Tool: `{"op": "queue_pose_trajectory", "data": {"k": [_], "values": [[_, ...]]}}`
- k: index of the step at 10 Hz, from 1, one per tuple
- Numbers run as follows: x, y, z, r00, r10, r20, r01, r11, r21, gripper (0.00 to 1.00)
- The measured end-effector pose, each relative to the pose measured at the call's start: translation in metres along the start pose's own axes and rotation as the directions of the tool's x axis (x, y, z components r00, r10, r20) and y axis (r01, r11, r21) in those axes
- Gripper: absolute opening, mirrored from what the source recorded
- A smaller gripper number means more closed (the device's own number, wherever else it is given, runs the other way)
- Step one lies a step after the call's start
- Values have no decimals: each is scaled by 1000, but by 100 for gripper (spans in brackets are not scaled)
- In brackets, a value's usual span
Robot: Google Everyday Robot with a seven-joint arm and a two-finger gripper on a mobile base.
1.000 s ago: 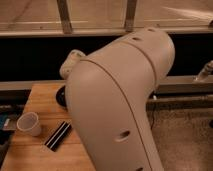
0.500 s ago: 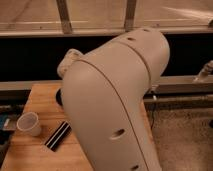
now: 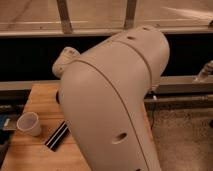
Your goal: Stand the bottle upright
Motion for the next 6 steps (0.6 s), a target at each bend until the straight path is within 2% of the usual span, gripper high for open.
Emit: {"op": "queue_pose_trajectory", "data": {"k": [3,6], "values": [[-10,-3,-3,1000,-10,1,10,1000,8,0],[-14,-2,7,1000,-2,-7,2,1000,-17,0]]}}
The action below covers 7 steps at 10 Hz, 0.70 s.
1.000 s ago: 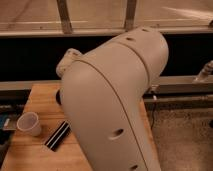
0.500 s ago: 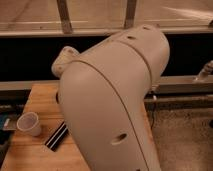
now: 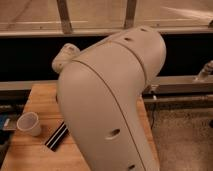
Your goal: Stand the bottle upright
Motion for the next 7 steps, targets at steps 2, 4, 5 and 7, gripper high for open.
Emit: {"op": "queue_pose_trajectory", "data": {"k": [2,4,5,7], "values": [[2,-1,5,1000,18,-4,-18,999,-27,0],[7,2,5,1000,27,-2,-27,998,-53,0],[11,6,4,1000,31,2,-31,997,-65,0],[15,10,2,999,33,6,-32,997,-77,0]]}}
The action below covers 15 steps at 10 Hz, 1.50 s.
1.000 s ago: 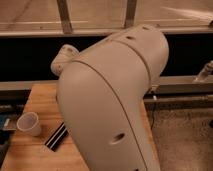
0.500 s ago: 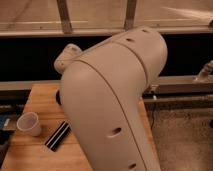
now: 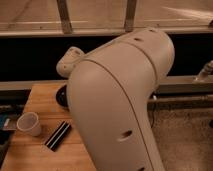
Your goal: Stand the bottle upright
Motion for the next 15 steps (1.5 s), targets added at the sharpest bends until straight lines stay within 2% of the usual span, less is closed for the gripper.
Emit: {"op": "queue_pose_trajectory", "data": {"k": [5,10,11,12,13,15], "values": [[5,1,-4,1000,5,11,-5,1000,-8,0],[21,-12,-10,999,34,13,-34,999,-13,2],[26,-16,-11,999,41,13,-41,999,-13,13],[27,-17,-12,999,44,12,-44,999,-14,19],[30,-18,-12,999,49,10,-48,999,-16,33],[31,-17,-12,999,53,10,-53,998,-16,51]]}}
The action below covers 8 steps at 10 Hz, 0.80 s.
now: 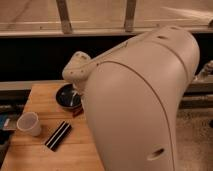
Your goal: Stand the bottle upright
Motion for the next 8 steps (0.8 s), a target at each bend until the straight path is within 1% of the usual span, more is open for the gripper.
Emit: {"op": "queue_pose_trajectory", "data": {"k": [1,2,5,6,7,8], "values": [[-4,1,0,1000,1,9,-1,1000,4,53],[-9,5,0,1000,-1,19,1,1000,6,50],[-21,7,-1,999,2,40,-3,1000,3,24],[-24,8,-2,999,2,46,-2,1000,-1,12],[-24,6,-3,999,4,50,-3,1000,-3,3],[-22,5,-3,999,8,51,-8,1000,-6,0]]}}
